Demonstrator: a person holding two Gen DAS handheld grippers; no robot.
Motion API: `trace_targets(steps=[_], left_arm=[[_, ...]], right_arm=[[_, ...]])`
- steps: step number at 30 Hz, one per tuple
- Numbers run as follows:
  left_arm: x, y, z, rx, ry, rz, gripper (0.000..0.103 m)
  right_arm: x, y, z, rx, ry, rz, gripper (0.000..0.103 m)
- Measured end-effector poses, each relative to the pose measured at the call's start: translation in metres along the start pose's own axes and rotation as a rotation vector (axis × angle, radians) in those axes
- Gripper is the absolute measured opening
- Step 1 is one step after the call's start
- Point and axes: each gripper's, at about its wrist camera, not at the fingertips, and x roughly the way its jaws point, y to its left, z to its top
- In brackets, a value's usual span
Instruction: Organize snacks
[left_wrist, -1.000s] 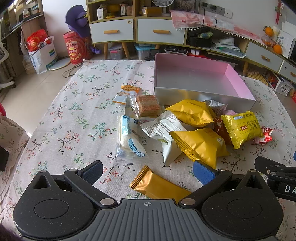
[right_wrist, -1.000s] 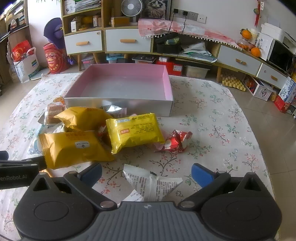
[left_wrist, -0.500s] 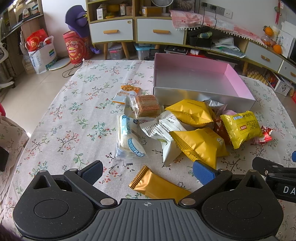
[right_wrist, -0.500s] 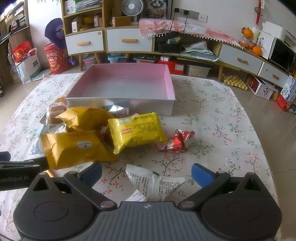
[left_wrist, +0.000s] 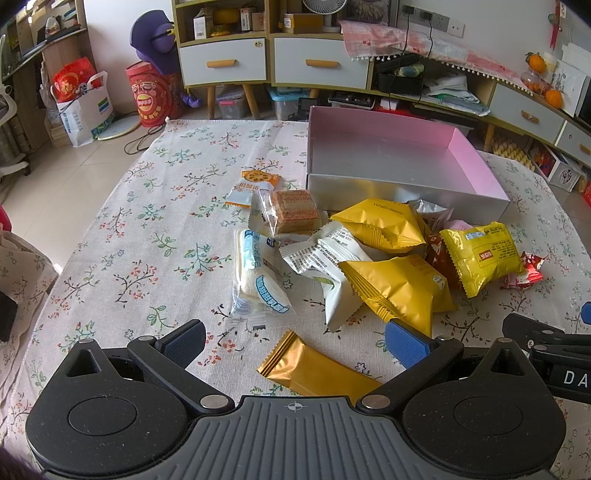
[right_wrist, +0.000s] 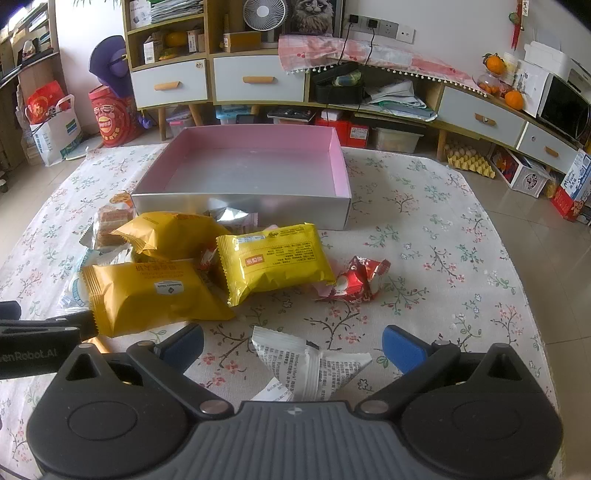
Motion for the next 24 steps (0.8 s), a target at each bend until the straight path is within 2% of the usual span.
trace_targets(steps=[24], left_arm=[[-0.0004,-0.0005,0.0006,0.000,-0.002,-0.001,0.103]], right_arm=[[0.0015,-0.0019,0.0004,0.005,0.002,-0.003,0.089]])
